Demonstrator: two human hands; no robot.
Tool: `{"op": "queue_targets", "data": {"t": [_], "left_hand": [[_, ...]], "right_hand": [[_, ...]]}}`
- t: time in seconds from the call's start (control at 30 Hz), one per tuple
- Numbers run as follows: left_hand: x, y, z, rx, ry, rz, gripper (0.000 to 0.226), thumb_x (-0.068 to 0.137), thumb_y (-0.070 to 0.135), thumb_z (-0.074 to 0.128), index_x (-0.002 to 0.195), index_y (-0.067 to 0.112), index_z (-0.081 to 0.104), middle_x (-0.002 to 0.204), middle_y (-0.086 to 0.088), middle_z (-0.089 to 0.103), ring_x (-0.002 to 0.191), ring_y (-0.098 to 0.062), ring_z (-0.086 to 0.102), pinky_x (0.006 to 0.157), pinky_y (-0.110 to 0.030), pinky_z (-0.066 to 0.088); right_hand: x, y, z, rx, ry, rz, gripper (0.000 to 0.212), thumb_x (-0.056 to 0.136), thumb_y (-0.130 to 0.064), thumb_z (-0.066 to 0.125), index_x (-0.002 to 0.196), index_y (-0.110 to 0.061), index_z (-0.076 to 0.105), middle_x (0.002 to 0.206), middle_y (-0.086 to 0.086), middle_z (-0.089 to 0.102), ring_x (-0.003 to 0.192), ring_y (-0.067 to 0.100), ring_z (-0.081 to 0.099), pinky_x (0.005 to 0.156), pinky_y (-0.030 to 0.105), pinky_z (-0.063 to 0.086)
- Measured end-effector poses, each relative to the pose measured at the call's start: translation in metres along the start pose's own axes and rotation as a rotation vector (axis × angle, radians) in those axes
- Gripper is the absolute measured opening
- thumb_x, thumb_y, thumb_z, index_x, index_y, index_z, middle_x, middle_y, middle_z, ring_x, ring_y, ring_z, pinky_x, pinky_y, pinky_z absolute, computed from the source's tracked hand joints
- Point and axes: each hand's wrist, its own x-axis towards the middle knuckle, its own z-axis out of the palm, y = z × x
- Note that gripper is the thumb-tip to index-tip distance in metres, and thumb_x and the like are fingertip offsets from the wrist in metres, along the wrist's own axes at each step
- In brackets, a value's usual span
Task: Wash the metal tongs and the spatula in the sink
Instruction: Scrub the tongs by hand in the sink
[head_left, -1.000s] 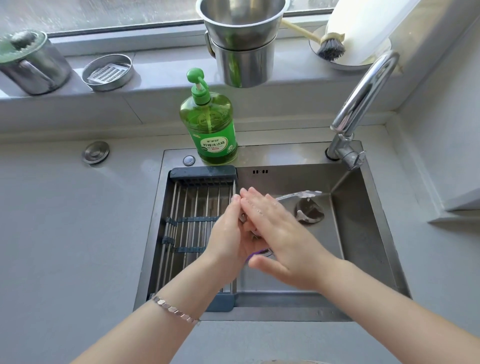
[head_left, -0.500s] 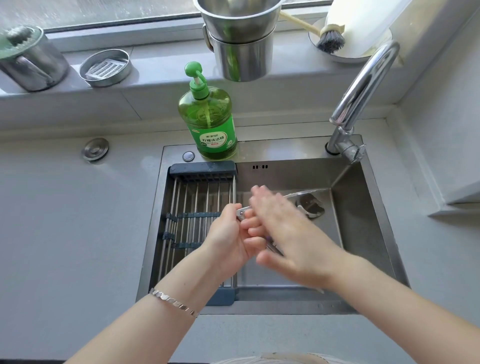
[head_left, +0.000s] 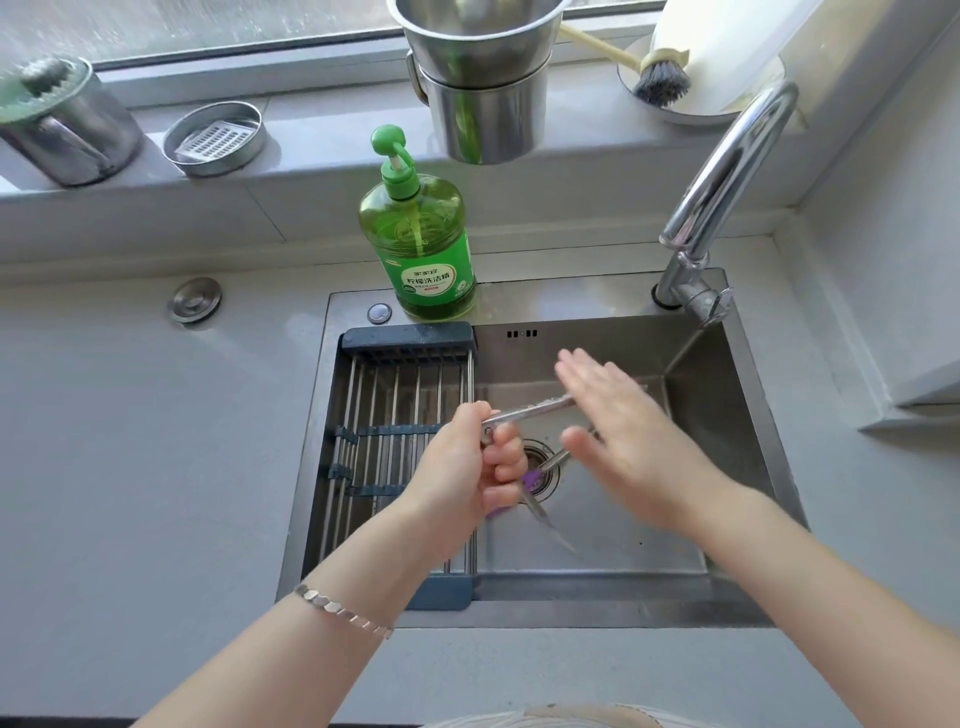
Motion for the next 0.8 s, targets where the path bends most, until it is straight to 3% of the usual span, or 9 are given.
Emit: {"op": "queue_targets", "data": {"t": [0.07,0.17,0.23,0.33,0.4,0.47,0.57,0.67,0.8], "left_hand": [[-0.001,-0.002,-0.008,0.503,-0.036,0.242,0.038,0.095,0.025,0.028,0.058,0.016,0.032,0.053,0.004,0.028,0.049,-0.011,0.025,0.045,-0.023,0.020],[0.003,-0.008,-0.019,1.392,-0.093,0.795,0.032,0.087,0.034,0.032,0.063,0.016,0.044,0.057,0.006,0.042,0.058,-0.005,0.037,0.052,-0.026,0.031],[0.003,-0.010,-0.025,1.637,-0.156,1.102,0.028,0.084,0.024,0.039,0.064,0.013,0.054,0.059,0.003,0.053,0.062,-0.008,0.042,0.049,-0.025,0.036],[0.010,-0.012,-0.033,1.720,-0.170,1.300,0.043,0.094,0.018,0.031,0.059,0.008,0.053,0.057,-0.003,0.051,0.054,-0.021,0.046,0.053,-0.023,0.029],[0.011,-0.014,-0.034,1.736,-0.127,1.352,0.042,0.095,0.017,0.031,0.059,0.008,0.052,0.056,-0.004,0.050,0.053,-0.021,0.045,0.055,-0.025,0.028],[0.013,-0.019,-0.034,1.703,-0.094,1.393,0.040,0.096,0.017,0.028,0.064,0.009,0.049,0.057,-0.004,0.051,0.054,-0.022,0.047,0.052,-0.023,0.033],[0.016,-0.023,-0.035,1.680,-0.079,1.400,0.049,0.099,0.021,0.020,0.065,0.009,0.052,0.059,-0.003,0.053,0.055,-0.022,0.049,0.051,-0.026,0.040],[0.016,-0.019,-0.036,1.716,-0.028,1.409,0.049,0.098,0.019,0.025,0.059,0.008,0.053,0.057,-0.003,0.051,0.054,-0.022,0.049,0.049,-0.026,0.038],[0.017,-0.018,-0.037,1.708,-0.025,1.434,0.054,0.099,0.020,0.020,0.059,0.008,0.055,0.056,-0.003,0.051,0.052,-0.021,0.050,0.046,-0.028,0.043]], "right_hand": [[-0.002,0.007,-0.007,0.024,-0.064,0.087,0.130,0.053,-0.089,-0.020,0.146,-0.011,0.028,0.153,0.000,0.026,0.130,-0.008,0.006,0.104,0.002,-0.013],[-0.018,-0.011,0.001,0.023,-0.200,-0.007,0.126,0.053,-0.089,-0.016,0.147,-0.014,0.024,0.151,-0.010,0.019,0.129,-0.009,0.004,0.104,0.003,-0.011],[-0.028,-0.019,0.012,0.059,-0.252,-0.091,0.115,0.062,-0.087,-0.006,0.148,-0.016,0.016,0.148,-0.015,0.009,0.136,-0.009,-0.003,0.110,0.006,-0.008],[-0.033,-0.003,0.015,-0.004,-0.187,-0.065,0.101,0.067,-0.086,-0.007,0.145,-0.023,0.005,0.154,-0.011,0.006,0.139,-0.010,-0.010,0.117,0.018,-0.005],[-0.036,-0.002,0.014,-0.052,-0.156,-0.035,0.106,0.065,-0.086,-0.010,0.146,-0.020,0.004,0.156,-0.008,0.004,0.138,-0.008,-0.014,0.115,0.016,-0.010],[-0.041,-0.016,0.021,-0.036,-0.175,-0.117,0.105,0.068,-0.086,-0.004,0.147,-0.016,0.002,0.155,-0.007,-0.001,0.141,-0.003,-0.013,0.115,0.016,-0.010],[-0.041,-0.017,0.025,-0.012,-0.178,-0.169,0.097,0.074,-0.082,0.000,0.144,-0.015,-0.001,0.153,-0.008,-0.001,0.143,0.001,-0.009,0.116,0.018,-0.008],[-0.037,-0.005,0.019,-0.008,-0.094,-0.071,0.096,0.074,-0.082,-0.003,0.143,-0.015,-0.001,0.152,-0.009,-0.002,0.144,0.004,-0.006,0.115,0.016,-0.009],[-0.041,-0.015,0.031,-0.030,-0.113,-0.248,0.093,0.082,-0.075,0.007,0.147,-0.008,0.010,0.155,-0.001,0.006,0.145,0.006,-0.002,0.117,0.021,-0.002]]}}
